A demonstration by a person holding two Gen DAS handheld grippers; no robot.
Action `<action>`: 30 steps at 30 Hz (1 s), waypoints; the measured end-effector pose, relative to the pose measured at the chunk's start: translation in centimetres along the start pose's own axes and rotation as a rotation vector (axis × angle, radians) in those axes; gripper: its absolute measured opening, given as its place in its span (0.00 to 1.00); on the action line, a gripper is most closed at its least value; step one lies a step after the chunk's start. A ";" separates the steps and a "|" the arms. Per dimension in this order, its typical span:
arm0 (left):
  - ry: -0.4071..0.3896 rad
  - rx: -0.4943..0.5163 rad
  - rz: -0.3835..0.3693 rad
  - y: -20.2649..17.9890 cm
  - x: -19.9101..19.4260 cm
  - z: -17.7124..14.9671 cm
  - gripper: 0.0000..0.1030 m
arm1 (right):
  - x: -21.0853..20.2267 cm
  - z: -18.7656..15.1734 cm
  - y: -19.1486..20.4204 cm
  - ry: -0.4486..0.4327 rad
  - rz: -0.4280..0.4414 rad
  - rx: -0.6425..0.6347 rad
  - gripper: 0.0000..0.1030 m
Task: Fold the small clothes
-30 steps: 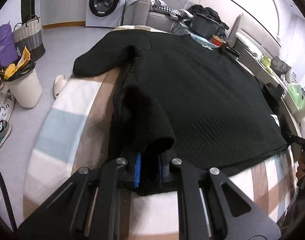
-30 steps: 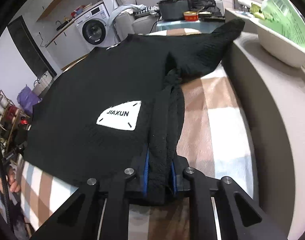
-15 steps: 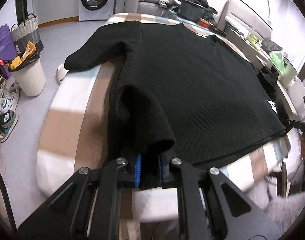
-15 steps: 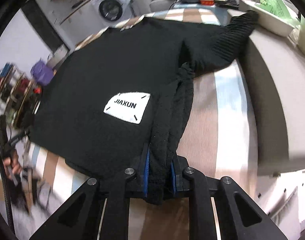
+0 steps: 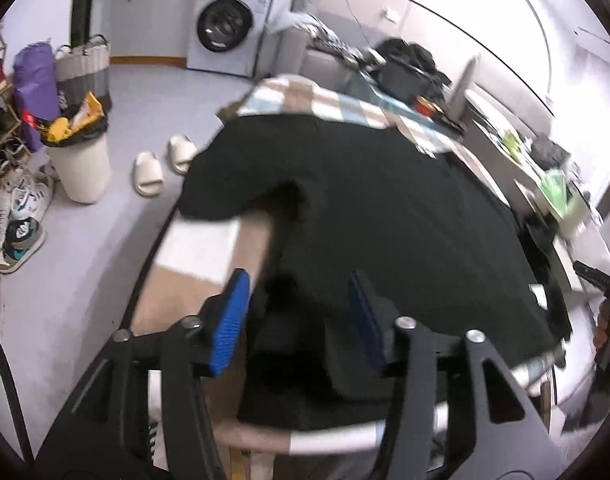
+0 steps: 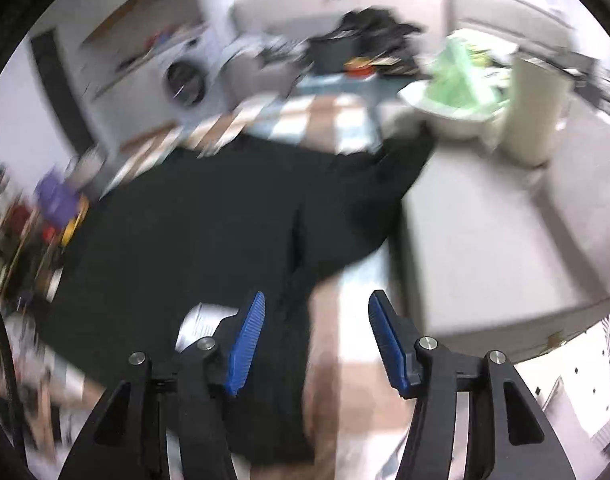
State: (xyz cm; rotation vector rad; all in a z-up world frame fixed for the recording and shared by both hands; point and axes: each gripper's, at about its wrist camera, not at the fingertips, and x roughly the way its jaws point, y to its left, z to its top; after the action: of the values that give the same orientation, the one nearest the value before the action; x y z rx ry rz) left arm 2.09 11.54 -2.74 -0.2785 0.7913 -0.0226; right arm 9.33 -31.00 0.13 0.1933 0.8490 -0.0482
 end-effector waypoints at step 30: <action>-0.045 -0.012 0.022 -4.3 8.0 5.8 0.99 | 3.0 -0.9 -3.9 -0.121 -0.043 0.267 0.06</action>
State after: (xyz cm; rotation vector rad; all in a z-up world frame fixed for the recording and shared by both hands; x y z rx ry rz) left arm 12.18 7.83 -3.33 -0.2814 0.7498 0.0089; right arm 10.20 -34.54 -3.29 0.4185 0.7244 -0.2126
